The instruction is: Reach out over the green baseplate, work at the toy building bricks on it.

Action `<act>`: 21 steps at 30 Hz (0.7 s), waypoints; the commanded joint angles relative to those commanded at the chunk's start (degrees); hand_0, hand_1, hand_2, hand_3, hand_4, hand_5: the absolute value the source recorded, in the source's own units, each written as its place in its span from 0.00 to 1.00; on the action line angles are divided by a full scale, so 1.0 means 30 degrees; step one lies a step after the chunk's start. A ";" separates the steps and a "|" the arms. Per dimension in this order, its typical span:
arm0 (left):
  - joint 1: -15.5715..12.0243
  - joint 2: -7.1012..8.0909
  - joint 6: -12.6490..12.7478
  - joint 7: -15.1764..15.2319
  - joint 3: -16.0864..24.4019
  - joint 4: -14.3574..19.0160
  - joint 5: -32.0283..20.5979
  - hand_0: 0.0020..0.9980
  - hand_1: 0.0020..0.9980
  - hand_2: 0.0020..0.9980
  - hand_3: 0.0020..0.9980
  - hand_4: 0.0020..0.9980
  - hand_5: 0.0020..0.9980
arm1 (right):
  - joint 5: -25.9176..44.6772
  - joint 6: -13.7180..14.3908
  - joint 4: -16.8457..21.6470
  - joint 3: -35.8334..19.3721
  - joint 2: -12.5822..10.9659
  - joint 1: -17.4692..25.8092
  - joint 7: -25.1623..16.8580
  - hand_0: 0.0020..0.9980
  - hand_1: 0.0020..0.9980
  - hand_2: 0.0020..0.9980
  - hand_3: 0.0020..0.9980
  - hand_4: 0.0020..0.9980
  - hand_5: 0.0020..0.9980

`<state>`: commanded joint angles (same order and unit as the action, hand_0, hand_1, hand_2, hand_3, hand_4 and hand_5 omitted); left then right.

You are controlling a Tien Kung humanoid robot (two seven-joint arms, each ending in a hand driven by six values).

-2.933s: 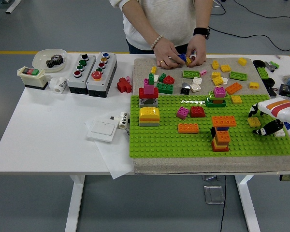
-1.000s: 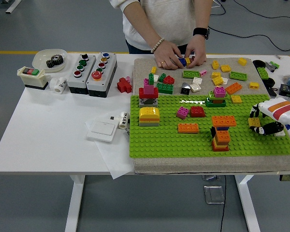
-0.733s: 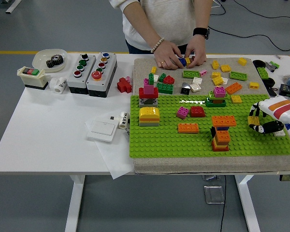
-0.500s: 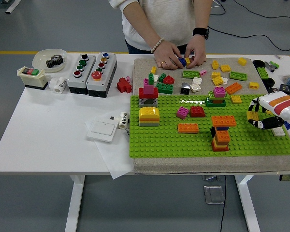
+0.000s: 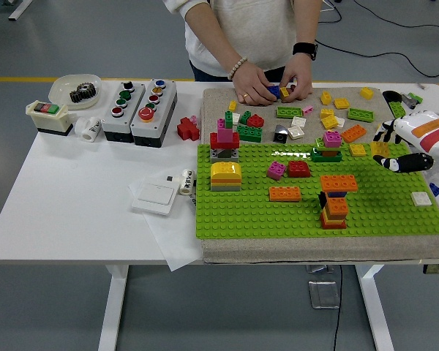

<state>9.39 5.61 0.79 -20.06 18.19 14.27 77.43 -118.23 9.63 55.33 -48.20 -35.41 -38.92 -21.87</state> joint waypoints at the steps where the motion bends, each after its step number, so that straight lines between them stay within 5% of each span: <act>1: -0.0019 0.0002 -0.0004 -0.0012 0.0028 -0.0003 0.0046 0.55 0.63 0.69 0.61 0.64 0.73 | 0.0016 -0.0154 0.0624 -0.0092 -0.0216 0.0153 0.0081 0.30 0.44 0.52 0.52 0.63 0.37; 21: -0.0129 0.0080 0.0000 -0.0052 0.0035 -0.0031 0.0225 0.55 0.63 0.69 0.61 0.64 0.73 | 0.0569 -0.3102 0.8837 0.0187 -0.2271 0.1488 0.2762 0.30 0.45 0.54 0.54 0.64 0.36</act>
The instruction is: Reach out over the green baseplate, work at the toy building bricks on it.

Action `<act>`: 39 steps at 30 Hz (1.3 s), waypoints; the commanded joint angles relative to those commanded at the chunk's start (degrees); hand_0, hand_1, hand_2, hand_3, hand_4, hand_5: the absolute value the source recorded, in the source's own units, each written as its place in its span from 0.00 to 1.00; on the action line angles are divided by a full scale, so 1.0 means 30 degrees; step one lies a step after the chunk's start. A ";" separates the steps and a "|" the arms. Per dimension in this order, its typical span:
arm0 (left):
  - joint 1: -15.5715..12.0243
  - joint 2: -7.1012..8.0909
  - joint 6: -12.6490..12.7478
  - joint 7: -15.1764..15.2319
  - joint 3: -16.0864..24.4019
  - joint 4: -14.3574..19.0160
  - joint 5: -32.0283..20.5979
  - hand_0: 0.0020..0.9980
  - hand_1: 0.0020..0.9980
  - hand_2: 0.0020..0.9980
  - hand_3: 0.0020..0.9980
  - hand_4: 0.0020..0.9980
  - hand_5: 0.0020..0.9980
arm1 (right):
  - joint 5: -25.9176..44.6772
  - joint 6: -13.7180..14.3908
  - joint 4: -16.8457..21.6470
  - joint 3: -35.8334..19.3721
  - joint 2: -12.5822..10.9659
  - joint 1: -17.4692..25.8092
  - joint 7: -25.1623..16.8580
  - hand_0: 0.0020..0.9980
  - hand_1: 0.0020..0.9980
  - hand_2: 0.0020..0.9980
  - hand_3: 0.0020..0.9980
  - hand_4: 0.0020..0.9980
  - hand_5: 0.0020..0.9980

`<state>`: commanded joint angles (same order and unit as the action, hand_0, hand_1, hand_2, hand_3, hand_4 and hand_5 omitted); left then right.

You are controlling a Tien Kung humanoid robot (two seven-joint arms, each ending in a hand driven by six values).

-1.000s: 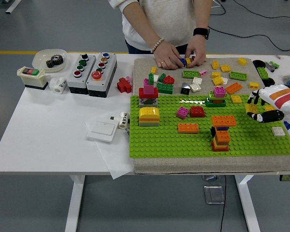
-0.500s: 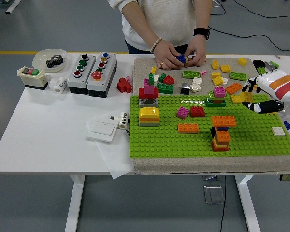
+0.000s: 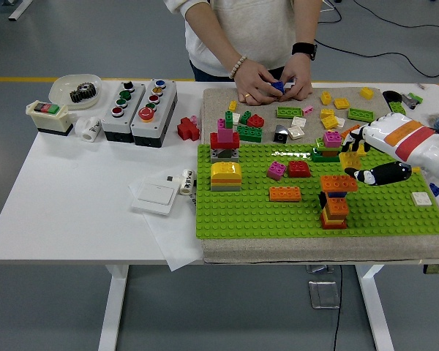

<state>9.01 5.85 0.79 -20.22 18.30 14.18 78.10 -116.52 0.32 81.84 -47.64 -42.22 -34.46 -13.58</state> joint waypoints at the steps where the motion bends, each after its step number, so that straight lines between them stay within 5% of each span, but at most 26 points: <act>1: 0.0002 0.0001 0.0004 0.0002 -0.0009 0.0000 -0.0013 0.55 0.63 0.69 0.61 0.64 0.73 | -0.0002 -0.0051 0.0162 0.0014 -0.0024 0.0014 0.0067 0.30 0.45 0.54 0.54 0.64 0.36; 15: 0.0092 0.0031 0.0089 -0.0021 -0.0156 -0.0013 -0.0176 0.55 0.63 0.69 0.61 0.64 0.73 | -0.0856 -0.0538 0.2047 0.0274 -0.0350 0.0778 0.0555 0.31 0.45 0.54 0.54 0.66 0.37; 39: 0.0173 0.0055 0.0047 -0.0023 -0.0158 0.0001 -0.0068 0.55 0.63 0.68 0.61 0.64 0.73 | 0.0037 -0.0856 0.1406 0.1564 -0.0116 -0.0774 0.0918 0.31 0.46 0.56 0.56 0.70 0.40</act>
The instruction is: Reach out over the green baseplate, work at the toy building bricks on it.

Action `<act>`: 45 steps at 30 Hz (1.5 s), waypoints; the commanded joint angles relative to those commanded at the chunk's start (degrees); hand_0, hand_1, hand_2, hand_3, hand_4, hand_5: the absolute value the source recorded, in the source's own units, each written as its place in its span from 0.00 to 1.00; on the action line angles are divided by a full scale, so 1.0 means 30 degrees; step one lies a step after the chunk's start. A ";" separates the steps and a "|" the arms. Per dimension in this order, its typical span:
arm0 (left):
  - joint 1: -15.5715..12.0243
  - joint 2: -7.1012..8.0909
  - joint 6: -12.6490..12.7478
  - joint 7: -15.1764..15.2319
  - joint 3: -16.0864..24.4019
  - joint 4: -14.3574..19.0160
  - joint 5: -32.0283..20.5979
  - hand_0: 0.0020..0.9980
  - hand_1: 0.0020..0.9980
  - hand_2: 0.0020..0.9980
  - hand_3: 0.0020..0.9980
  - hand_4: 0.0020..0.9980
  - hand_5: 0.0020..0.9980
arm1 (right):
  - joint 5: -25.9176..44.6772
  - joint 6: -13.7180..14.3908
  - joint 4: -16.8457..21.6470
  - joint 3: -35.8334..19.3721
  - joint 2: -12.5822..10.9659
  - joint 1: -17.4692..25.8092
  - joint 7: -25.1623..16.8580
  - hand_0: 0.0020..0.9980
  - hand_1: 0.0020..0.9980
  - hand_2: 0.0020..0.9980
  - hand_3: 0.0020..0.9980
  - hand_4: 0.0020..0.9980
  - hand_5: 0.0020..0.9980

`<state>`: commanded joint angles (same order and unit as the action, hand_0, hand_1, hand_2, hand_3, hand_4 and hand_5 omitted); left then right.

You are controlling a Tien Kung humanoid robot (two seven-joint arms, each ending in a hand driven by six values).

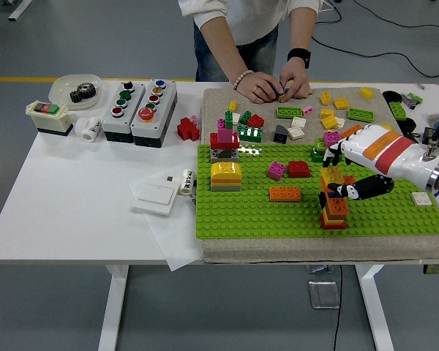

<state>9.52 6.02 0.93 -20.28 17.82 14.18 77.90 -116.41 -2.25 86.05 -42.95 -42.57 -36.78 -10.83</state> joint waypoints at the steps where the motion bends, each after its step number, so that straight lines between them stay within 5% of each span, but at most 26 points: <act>1: -0.0003 0.0001 -0.0002 -0.0007 0.0007 0.0000 0.0006 0.55 0.63 0.68 0.61 0.64 0.73 | 0.0123 -0.0239 0.0037 0.0157 -0.0001 -0.0197 0.0263 0.31 0.46 0.56 0.56 0.70 0.40; 16: 0.0039 0.0061 -0.0048 -0.0014 -0.0058 -0.0023 -0.0063 0.55 0.62 0.68 0.61 0.65 0.72 | 0.1775 -0.2383 0.0194 0.0969 0.0072 -0.1385 0.2731 0.31 0.47 0.56 0.57 0.73 0.39; 28: 0.0054 0.0072 -0.0042 -0.0024 -0.0135 -0.0034 -0.0167 0.55 0.62 0.68 0.61 0.65 0.72 | 0.1474 -0.2347 -0.0996 0.1340 0.0376 -0.1789 0.2626 0.31 0.47 0.57 0.58 0.73 0.40; 45: -0.0015 0.0037 0.0018 -0.0050 0.0008 -0.0059 -0.0043 0.55 0.62 0.68 0.61 0.65 0.73 | 0.1470 -0.1997 -0.0032 0.0176 -0.0139 -0.1002 0.2317 0.31 0.47 0.57 0.58 0.77 0.43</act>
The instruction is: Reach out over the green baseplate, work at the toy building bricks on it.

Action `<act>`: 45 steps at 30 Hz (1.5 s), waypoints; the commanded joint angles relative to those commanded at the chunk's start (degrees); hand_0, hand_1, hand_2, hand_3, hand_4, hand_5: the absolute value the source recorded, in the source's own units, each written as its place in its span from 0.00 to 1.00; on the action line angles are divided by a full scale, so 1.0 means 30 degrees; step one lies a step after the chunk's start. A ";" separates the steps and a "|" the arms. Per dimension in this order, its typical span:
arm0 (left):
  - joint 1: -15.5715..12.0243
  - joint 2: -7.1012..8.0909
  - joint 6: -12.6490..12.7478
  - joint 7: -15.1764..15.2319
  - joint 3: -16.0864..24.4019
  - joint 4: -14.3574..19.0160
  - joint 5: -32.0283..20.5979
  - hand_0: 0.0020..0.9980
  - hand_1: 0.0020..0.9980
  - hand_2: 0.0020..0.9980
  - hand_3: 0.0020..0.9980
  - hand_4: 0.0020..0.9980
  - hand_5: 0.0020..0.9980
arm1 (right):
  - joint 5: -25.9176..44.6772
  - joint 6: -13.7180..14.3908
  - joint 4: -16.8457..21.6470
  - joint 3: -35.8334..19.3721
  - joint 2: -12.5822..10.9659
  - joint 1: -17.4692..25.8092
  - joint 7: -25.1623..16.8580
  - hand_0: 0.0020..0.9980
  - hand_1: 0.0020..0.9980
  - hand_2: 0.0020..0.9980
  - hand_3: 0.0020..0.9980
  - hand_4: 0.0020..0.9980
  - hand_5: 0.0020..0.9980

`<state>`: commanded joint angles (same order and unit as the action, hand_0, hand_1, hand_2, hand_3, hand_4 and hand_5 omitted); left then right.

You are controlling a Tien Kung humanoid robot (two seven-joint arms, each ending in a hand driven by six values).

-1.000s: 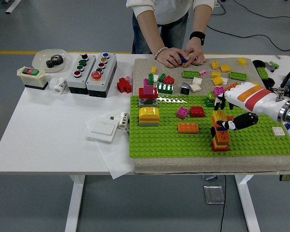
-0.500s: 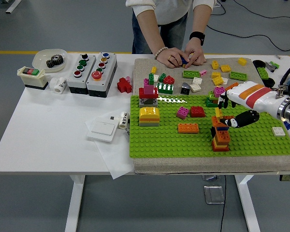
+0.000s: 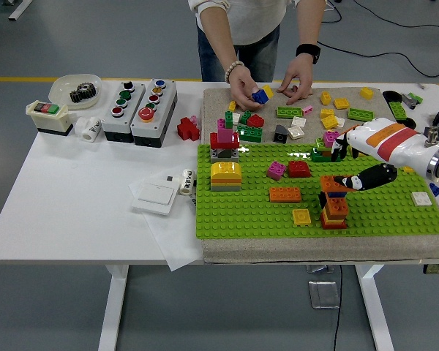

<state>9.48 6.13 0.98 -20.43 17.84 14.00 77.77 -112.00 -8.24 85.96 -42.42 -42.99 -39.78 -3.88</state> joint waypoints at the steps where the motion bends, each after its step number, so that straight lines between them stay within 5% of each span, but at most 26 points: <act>1: -0.0005 -0.0004 0.0006 0.0002 0.0006 0.0000 0.0000 0.55 0.62 0.68 0.61 0.65 0.73 | -0.0010 0.0042 0.0006 -0.0052 -0.0006 0.0024 -0.0012 0.31 0.47 0.57 0.58 0.77 0.43; 11: -0.0038 -0.0017 0.0052 0.0004 0.0030 -0.0016 -0.0005 0.55 0.63 0.69 0.61 0.65 0.73 | 0.0193 0.0115 0.0209 -0.0920 -0.0089 0.0111 -0.0357 0.31 0.47 0.57 0.59 0.77 0.43; 12: -0.0024 -0.0014 0.0049 0.0004 0.0023 -0.0015 0.0002 0.55 0.62 0.68 0.61 0.65 0.73 | 0.0110 0.0198 0.0112 -0.1161 -0.0095 0.0101 -0.0433 0.44 0.57 0.64 0.61 0.80 0.43; 17: 0.0001 -0.0001 0.0083 0.0028 -0.0115 -0.0014 -0.0171 0.55 0.62 0.68 0.61 0.65 0.73 | -0.0420 0.0417 -0.0459 -0.1893 -0.0054 0.0038 -0.0508 0.44 0.57 0.64 0.61 0.80 0.43; 18: 0.0011 0.0003 0.0074 0.0022 -0.0114 -0.0012 -0.0169 0.55 0.62 0.68 0.61 0.65 0.73 | -0.0732 0.0441 -0.0733 -0.2040 -0.0013 -0.0008 -0.0518 0.60 0.65 0.73 0.70 0.82 0.43; 33: 0.0033 -0.0003 0.0008 0.0023 0.0042 0.0003 0.0021 0.55 0.62 0.68 0.61 0.65 0.73 | -0.2565 0.1573 -0.6009 -0.1758 0.0867 -0.1294 -0.1647 0.65 0.69 0.75 0.72 0.81 0.43; 45: -0.0032 -0.0014 -0.0025 -0.0009 0.0241 0.0029 0.0293 0.55 0.63 0.69 0.61 0.65 0.73 | -0.2681 0.1409 -0.6901 -0.2143 0.0961 -0.0907 -0.1851 0.66 0.70 0.75 0.71 0.82 0.43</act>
<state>9.38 6.09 0.91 -20.46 18.57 14.09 78.65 -120.04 -4.01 65.25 -48.85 -40.10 -42.50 -9.43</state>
